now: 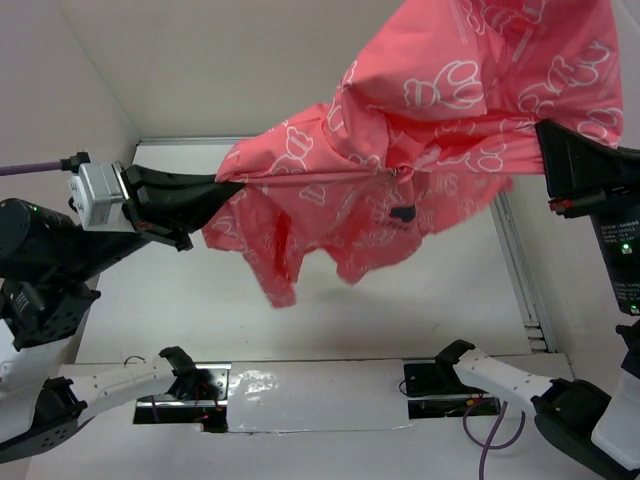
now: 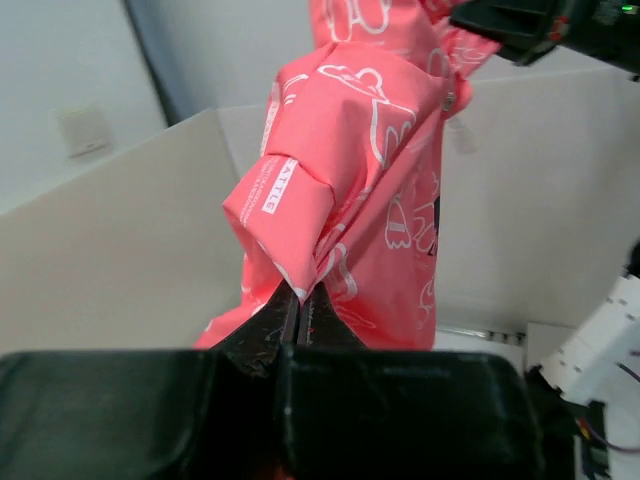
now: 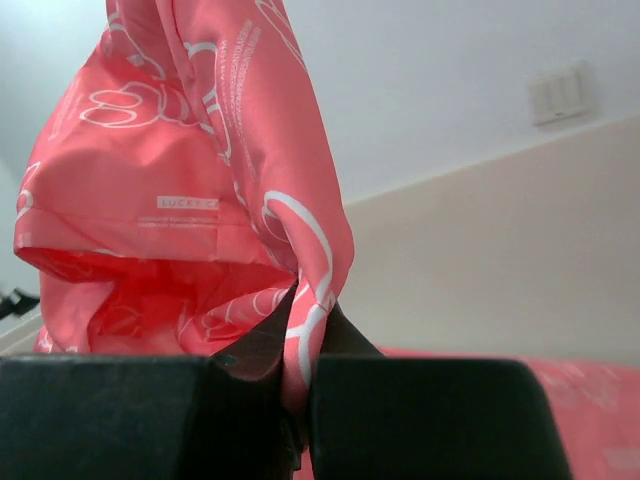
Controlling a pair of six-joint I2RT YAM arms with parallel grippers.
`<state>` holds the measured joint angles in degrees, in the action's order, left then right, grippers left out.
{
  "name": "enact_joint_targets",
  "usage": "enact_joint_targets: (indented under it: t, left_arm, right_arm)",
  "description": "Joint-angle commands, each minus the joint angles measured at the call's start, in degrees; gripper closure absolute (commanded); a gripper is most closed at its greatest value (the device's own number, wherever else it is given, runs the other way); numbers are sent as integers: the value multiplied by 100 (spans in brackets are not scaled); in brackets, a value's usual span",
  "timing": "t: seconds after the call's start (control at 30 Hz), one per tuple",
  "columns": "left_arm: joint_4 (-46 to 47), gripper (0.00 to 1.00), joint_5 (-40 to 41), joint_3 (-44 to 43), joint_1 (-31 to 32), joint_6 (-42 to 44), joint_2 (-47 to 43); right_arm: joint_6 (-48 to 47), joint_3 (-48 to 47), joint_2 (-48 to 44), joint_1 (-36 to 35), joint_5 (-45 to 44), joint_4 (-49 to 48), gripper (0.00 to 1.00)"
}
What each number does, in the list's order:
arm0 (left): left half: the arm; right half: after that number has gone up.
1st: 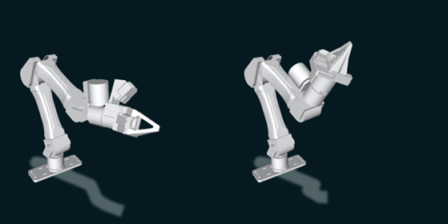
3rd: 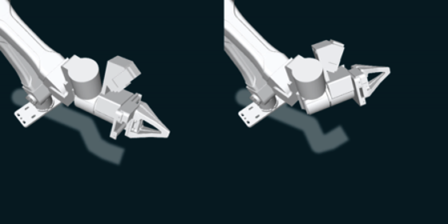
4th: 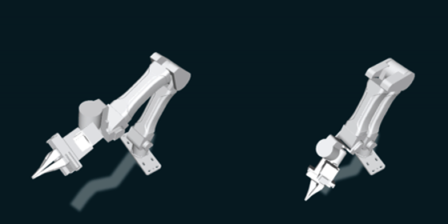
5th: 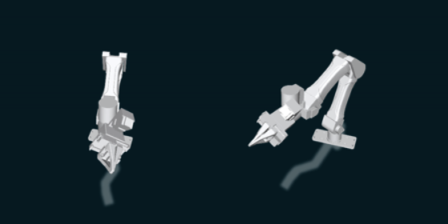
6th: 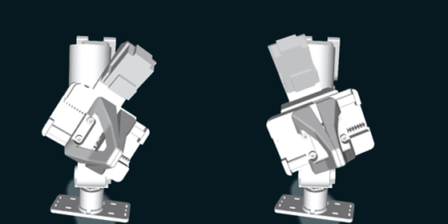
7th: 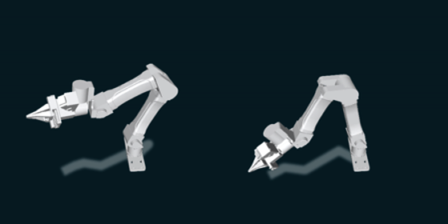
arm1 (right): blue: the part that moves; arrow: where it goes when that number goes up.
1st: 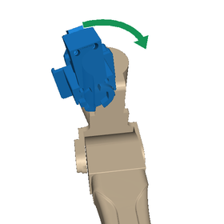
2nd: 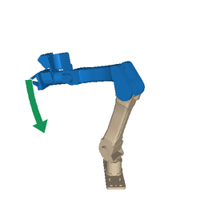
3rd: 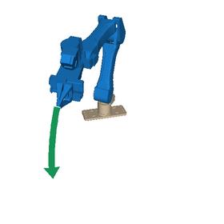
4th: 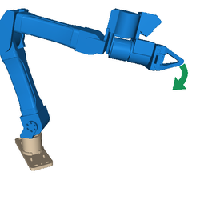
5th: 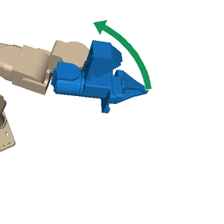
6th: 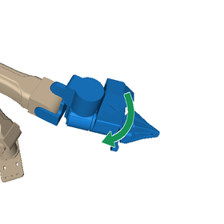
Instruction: Zip up the jacket
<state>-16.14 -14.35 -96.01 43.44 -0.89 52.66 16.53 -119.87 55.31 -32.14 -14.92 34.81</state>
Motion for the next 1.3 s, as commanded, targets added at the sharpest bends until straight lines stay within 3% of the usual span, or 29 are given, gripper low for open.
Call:
enact_joint_targets:
  t: [0.0, 0.1, 0.17, 0.23, 0.37, 0.43, 0.47, 0.5, 0.57, 0.6, 0.67, 0.7, 0.8, 1.03, 1.27]
  left_arm:
    - [-240, 100, -76, -295, -169, 142, -3]
    - [-415, 100, 422, -305, -178, -111, 557]
    - [-574, 100, 1299, -182, -187, -245, 875]
    - [-592, 100, 1837, 422, -467, -551, 1289]
    - [-452, 99, 1137, 1811, -1618, -1518, 2123]
    - [-329, 48, 839, 2278, -2075, -1800, 2826]
    - [-276, 13, 576, 2366, -2277, -1801, 3089]
    - [-249, 1, 478, 2306, -2366, -1792, 3614]
    - [-512, 1, 303, 1861, -2681, -1888, 4065]
    - [-652, 1, 223, 1701, -2770, -1933, 4337]
    - [-689, 1, 318, 1655, -2911, -1942, 4244]
    - [-645, 1, 336, 1725, -2946, -1959, 4139]
    - [-609, 1, 301, 2103, -3139, -2099, 3691]
    - [-778, 1, 178, 3368, -3641, -2539, 3294]
    - [-777, 1, 275, 3712, -4010, -2978, 3970]
  right_arm:
    - [-414, -124, -187, 199, -749, -132, 100]
    - [-222, 60, 58, 243, -1212, 8, 100]
    - [-12, 244, 418, 252, -1565, 227, 100]
    - [243, 980, 734, 270, -2040, 237, 100]
    - [727, 2869, 1235, 690, -1761, -482, 100]
    - [1229, 3618, 1850, 1121, -1429, -817, 100]
    - [1273, 3786, 2130, 1253, -1183, -870, 99]
    - [1352, 3770, 2760, 1463, -963, -905, 85]
    - [1299, 3404, 3404, 1579, -285, -818, 56]
    - [1274, 3227, 3912, 1631, -179, -626, 34]
    - [1300, 2865, 4189, 1676, -204, -423, 27]
    - [1308, 2873, 4216, 1676, -213, -361, 12]
    - [1343, 3294, 3823, 1658, 14, -422, 0]
    - [1721, 5736, 2284, 1369, 690, -387, 0]
    - [2143, 7336, 1124, 1271, 1095, -9, 0]
